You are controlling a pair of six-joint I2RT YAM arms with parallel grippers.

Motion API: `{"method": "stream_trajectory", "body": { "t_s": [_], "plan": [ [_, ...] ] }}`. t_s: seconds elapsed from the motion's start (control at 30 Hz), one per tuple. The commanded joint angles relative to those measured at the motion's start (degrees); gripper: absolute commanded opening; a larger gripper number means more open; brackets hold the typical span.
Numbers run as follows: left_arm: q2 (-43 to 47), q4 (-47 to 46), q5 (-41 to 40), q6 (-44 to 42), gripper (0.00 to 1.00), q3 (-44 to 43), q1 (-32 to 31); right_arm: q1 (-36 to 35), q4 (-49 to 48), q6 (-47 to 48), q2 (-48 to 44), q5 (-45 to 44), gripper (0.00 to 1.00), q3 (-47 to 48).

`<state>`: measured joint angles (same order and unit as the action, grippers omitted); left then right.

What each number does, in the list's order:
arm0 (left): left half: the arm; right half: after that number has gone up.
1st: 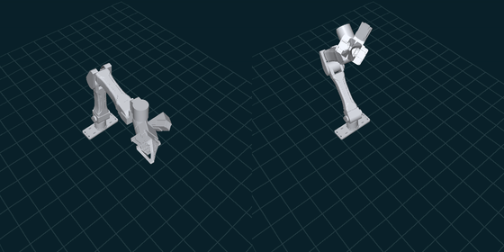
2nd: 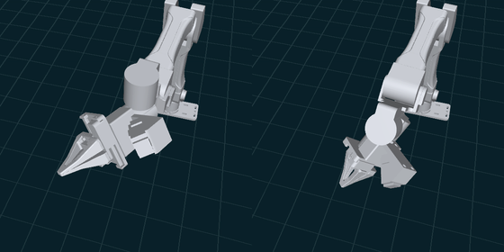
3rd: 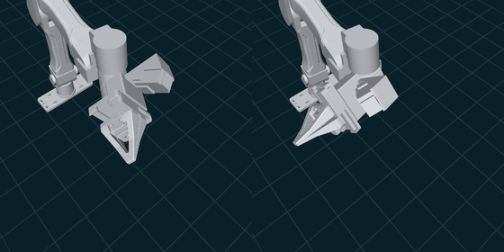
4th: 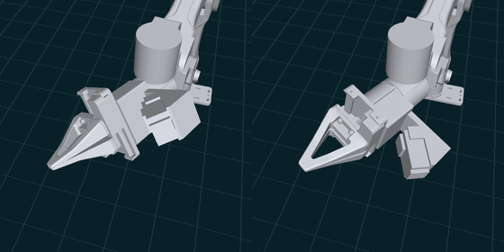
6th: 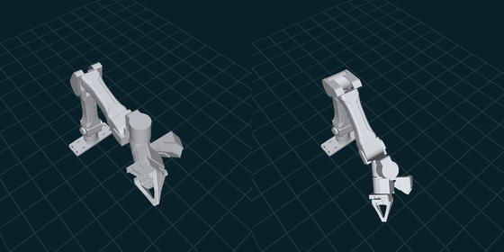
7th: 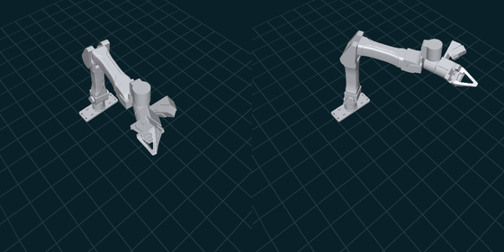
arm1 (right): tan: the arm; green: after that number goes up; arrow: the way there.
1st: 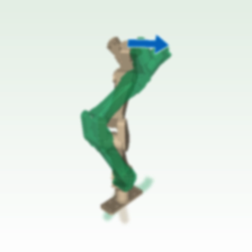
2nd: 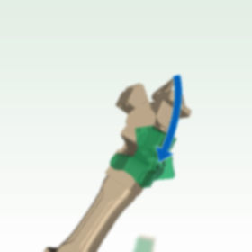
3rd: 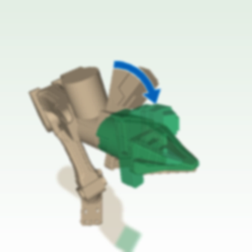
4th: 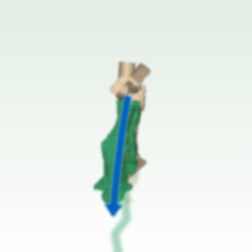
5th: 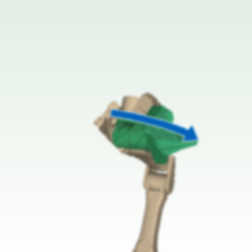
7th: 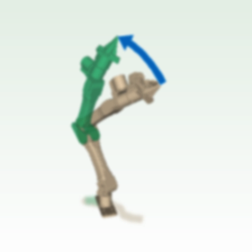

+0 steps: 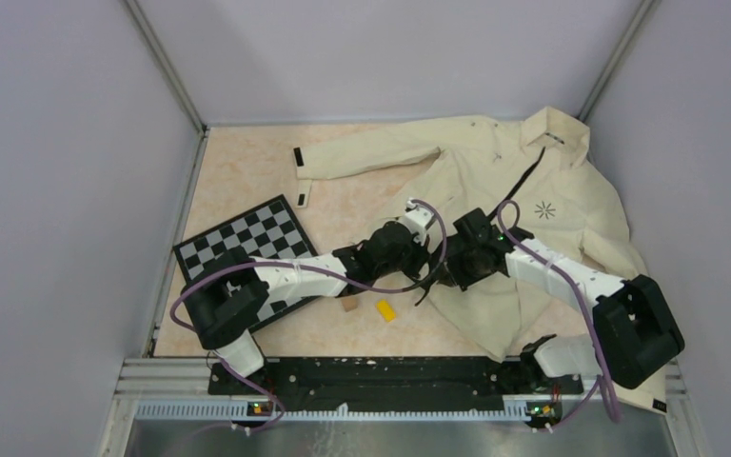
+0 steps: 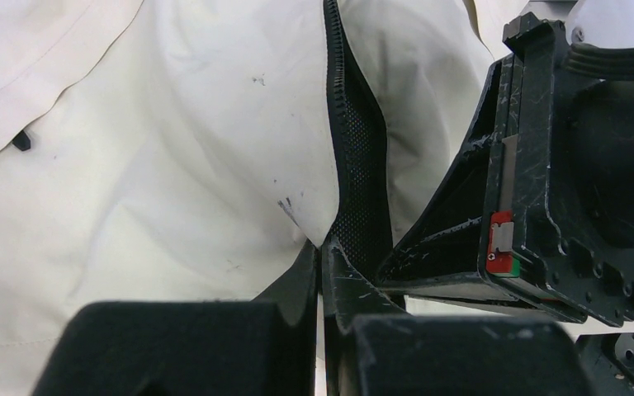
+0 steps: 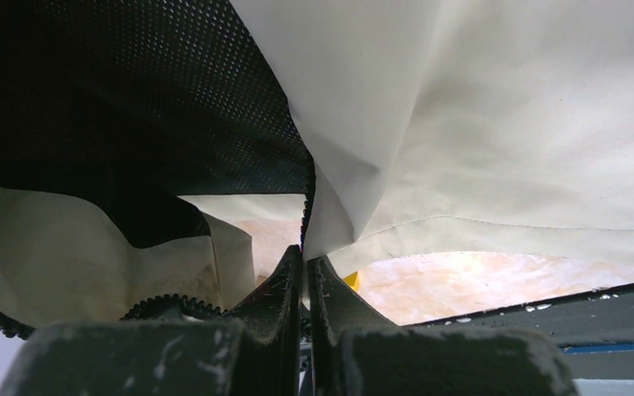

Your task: Zip up the jacket

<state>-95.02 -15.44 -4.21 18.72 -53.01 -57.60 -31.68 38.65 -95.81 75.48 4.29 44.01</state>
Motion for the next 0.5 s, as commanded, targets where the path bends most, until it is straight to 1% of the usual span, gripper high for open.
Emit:
{"method": "stream_trajectory", "body": {
  "t_s": [0.0, 0.47],
  "plan": [
    [0.5, -3.3, -0.8, -1.0, 0.0, 0.0, -0.5, 0.9, 0.0, -0.8, -1.0, -1.0, 0.0, 1.7],
    [0.0, -3.1, -1.2, -2.6, 0.0, 0.0, -1.5, 1.9, -0.5, -0.8, -1.3, -1.7, 0.0, 1.3]
  ]
}}
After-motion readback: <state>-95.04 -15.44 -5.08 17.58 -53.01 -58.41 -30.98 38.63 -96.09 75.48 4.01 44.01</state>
